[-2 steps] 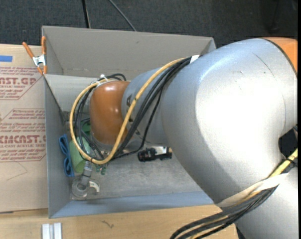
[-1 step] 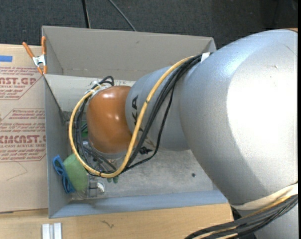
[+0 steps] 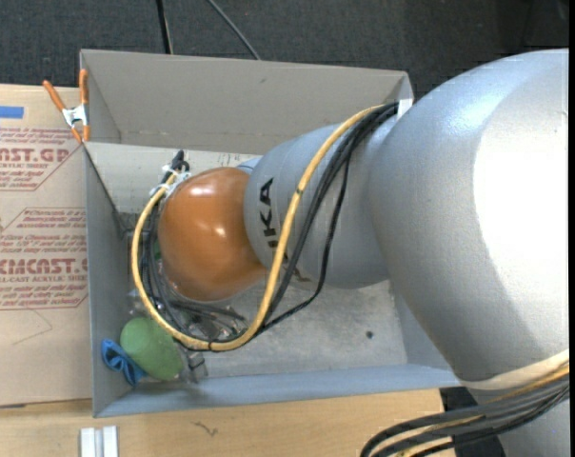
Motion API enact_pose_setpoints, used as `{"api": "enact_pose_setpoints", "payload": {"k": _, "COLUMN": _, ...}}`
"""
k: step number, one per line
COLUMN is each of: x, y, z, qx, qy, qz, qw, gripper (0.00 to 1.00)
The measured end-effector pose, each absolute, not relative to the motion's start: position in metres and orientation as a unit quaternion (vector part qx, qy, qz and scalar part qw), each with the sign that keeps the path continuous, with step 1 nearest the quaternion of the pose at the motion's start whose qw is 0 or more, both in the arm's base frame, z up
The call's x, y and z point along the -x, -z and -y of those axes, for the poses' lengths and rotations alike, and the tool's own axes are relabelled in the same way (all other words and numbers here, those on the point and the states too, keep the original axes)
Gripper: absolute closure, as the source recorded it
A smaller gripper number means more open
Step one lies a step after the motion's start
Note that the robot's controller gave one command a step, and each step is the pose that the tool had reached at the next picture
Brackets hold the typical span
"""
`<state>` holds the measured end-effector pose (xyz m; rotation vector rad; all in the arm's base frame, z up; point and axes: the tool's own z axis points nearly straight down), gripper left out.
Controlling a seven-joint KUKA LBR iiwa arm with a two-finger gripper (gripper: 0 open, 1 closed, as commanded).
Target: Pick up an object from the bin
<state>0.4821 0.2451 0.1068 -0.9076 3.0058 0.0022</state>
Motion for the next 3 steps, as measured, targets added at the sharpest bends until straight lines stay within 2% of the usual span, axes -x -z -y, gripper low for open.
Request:
{"api": "enact_pose_setpoints", "payload": {"k": 1, "x": -0.4881, "y": -0.0755, "z": -0.2455, "qx": 0.521, "qy": 0.001, "qz": -0.854, "qw": 0.008, "gripper": 0.00}}
{"api": "enact_pose_setpoints", "payload": {"k": 2, "x": -0.4863, "y": -0.0758, "z": -0.2424, "qx": 0.611, "qy": -0.001, "qz": -0.792, "qw": 0.011, "gripper": 0.00}}
{"api": "enact_pose_setpoints", "payload": {"k": 3, "x": -0.4869, "y": -0.0777, "z": -0.2433, "qx": 0.610, "qy": -0.001, "qz": -0.792, "qw": 0.012, "gripper": 1.00}}
